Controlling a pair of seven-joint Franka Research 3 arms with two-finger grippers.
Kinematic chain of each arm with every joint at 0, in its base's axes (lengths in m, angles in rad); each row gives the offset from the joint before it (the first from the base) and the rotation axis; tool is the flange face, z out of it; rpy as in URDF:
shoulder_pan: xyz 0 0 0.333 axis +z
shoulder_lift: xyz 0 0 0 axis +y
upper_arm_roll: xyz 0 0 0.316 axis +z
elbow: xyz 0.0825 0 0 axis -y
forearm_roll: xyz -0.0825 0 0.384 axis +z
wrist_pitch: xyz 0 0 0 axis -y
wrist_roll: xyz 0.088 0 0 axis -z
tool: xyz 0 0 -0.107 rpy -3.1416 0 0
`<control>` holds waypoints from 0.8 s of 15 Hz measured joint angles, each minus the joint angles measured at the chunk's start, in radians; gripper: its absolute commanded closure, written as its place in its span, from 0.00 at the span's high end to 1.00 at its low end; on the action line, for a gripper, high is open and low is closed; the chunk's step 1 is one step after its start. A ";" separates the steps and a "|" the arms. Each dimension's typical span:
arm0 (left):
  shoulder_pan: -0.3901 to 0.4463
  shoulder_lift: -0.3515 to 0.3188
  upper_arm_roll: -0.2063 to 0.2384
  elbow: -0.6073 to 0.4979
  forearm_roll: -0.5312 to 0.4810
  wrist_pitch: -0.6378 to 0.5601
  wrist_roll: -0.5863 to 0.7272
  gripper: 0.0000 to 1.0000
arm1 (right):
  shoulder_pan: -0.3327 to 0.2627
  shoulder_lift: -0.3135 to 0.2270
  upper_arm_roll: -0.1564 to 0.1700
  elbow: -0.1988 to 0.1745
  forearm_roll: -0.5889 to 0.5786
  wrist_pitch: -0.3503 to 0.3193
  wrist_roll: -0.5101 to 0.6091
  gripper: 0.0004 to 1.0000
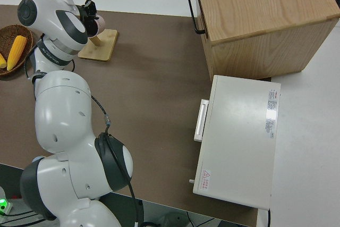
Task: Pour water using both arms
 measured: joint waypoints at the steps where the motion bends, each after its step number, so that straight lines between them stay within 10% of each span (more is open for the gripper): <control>1: 0.000 0.000 0.000 0.000 0.000 0.000 0.000 0.00 | 0.000 0.000 0.000 0.001 0.000 0.000 0.000 0.05; 12: 0.000 0.000 0.000 0.000 0.000 0.000 0.000 0.00 | -0.001 0.002 0.001 0.002 0.000 0.000 0.035 0.03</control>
